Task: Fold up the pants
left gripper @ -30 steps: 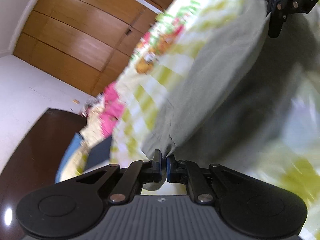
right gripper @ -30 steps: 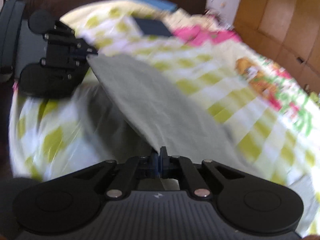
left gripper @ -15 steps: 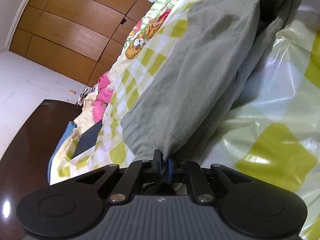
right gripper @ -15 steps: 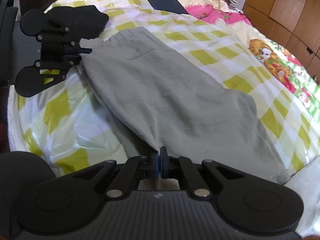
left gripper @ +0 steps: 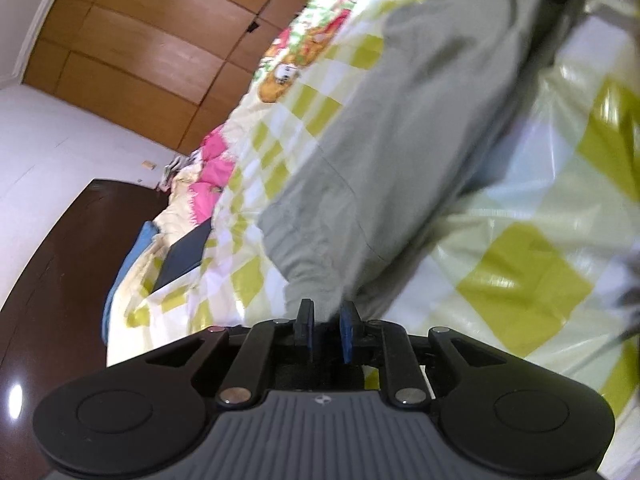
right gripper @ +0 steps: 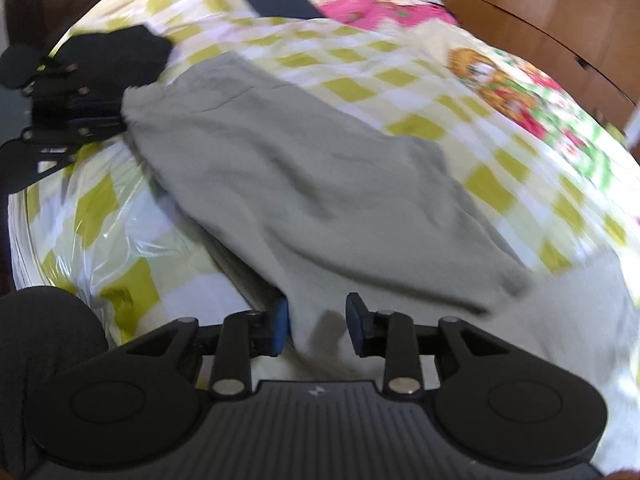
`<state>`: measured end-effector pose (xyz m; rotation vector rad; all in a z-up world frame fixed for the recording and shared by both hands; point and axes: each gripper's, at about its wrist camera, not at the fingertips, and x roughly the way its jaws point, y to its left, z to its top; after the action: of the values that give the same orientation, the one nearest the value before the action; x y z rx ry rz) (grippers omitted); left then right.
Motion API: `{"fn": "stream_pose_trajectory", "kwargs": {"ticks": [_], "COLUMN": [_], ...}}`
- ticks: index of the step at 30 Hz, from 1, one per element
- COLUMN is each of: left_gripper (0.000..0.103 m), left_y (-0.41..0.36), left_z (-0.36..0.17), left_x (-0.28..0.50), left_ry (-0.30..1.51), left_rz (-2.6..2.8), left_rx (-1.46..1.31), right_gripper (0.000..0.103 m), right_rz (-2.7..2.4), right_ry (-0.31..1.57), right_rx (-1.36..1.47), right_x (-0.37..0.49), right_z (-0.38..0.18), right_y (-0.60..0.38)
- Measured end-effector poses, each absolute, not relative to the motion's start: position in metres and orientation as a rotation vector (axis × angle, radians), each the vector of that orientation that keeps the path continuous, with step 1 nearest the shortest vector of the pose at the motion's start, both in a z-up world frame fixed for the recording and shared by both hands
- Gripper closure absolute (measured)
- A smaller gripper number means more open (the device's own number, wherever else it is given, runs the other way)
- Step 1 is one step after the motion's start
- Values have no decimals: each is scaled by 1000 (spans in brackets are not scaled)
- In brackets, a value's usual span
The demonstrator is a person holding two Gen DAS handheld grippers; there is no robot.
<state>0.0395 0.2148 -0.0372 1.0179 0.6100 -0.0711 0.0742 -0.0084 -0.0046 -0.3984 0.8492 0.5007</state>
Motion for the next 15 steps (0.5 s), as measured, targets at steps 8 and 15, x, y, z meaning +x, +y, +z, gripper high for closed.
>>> {"fn": "stream_pose_trajectory", "kwargs": {"ticks": [8,15], "left_gripper": [69,61], "left_y": [139,31], "left_z": [4,5], "left_x": [35,60], "left_ry": [510,437], "left_rz": [-194,-402], "left_rx": [920,788], "right_gripper": [67,53], "right_rz": [222,-2], "right_ry": [839,868], "right_rx": [-207,53], "right_x": [116,222], "right_z": [27,28], "right_y": [-111,-187]}}
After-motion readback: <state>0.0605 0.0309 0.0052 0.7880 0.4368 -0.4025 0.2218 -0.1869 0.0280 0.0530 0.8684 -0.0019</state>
